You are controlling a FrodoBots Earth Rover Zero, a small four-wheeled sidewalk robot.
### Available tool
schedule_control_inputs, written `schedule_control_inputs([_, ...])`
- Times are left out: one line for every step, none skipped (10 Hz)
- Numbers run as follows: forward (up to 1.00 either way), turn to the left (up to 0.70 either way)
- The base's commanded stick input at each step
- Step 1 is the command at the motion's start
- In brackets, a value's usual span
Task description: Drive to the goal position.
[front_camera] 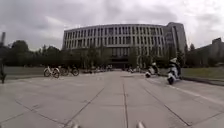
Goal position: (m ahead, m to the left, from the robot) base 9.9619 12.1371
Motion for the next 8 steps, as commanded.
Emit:
schedule_control_inputs([0.45,0.0])
schedule_control_inputs([0.45,0.0])
schedule_control_inputs([0.45,0.0])
schedule_control_inputs([0.45,0.0])
schedule_control_inputs([0.45,0.0])
schedule_control_inputs([0.45,0.0])
schedule_control_inputs([0.45,0.0])
schedule_control_inputs([0.45,0.0])
